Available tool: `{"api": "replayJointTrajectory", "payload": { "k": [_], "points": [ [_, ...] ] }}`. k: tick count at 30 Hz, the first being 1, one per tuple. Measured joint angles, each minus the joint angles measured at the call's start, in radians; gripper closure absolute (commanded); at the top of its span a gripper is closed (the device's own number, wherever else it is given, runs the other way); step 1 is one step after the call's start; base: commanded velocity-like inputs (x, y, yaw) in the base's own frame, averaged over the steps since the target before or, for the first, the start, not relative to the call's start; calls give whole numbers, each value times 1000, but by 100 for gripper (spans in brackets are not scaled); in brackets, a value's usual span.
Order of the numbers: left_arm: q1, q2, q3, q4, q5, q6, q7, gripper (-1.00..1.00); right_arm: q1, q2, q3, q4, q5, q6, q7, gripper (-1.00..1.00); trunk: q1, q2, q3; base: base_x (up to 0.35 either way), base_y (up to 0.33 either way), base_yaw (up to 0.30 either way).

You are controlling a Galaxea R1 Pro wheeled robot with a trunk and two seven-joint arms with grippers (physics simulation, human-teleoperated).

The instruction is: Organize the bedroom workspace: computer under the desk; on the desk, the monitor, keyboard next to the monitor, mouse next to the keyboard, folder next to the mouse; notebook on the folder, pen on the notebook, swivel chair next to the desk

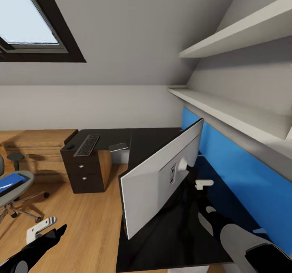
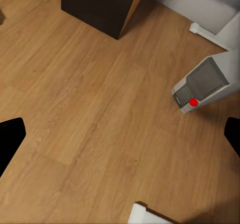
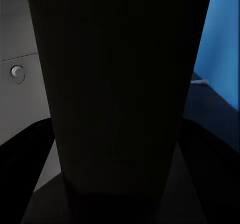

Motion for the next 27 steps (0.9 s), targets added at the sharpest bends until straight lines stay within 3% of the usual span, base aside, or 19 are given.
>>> {"api": "replayJointTrajectory", "payload": {
  "k": [15, 27],
  "points": [
    [0, 0, 0, 0, 0, 0, 1, -100, 0, 0, -1, 0, 0, 0, 0, 100, 0, 0, 0, 0, -2, -4],
    [0, 0, 0, 0, -1, 0, 1, -100, 0, -1, -1, 1, -2, 1, -1, 100, 0, 0, 0, 79, -211, 0]
  ]
}}
